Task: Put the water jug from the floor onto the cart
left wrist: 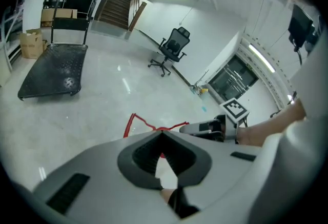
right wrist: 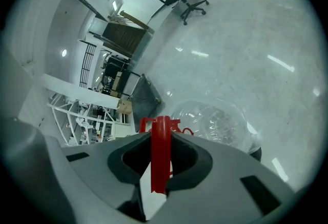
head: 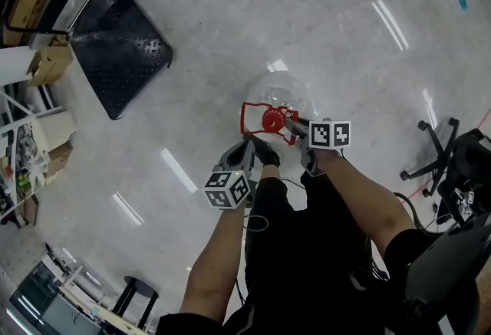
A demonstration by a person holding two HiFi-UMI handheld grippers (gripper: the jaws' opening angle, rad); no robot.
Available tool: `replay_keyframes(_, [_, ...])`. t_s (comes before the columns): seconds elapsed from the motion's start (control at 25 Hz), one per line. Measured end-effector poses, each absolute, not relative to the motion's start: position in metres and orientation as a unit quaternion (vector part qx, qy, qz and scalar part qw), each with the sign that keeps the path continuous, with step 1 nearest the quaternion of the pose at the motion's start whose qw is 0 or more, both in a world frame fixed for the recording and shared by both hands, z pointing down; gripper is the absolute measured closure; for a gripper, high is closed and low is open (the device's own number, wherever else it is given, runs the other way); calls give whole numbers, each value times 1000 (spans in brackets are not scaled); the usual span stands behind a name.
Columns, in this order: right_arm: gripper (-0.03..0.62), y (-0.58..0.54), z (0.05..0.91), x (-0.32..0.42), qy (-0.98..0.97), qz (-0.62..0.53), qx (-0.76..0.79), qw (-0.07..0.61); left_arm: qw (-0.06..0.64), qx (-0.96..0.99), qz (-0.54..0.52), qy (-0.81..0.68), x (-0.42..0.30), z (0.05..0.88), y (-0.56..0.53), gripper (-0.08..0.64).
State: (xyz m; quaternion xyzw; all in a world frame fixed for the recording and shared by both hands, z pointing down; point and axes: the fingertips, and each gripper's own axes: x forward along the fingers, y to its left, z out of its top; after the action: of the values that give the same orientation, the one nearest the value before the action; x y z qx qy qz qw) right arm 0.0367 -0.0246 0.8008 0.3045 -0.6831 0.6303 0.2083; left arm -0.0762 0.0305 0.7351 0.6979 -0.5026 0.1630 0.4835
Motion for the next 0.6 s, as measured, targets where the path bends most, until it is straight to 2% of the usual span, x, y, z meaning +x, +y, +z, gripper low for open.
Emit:
replay_keyframes(0.2, [515,-39,732,14,-701,624,281,199,440,717,119,-528,-106,661,15,568])
replay_keyframes(0.4, [515,-70,625,-4,-741,602,244,169,377,725,71,-572,-156,563,-8,568])
replay_keyframes(0.6, [515,-88,524,-32,-768,575,235,156,286,748,46,-597,-204,459,-18,568])
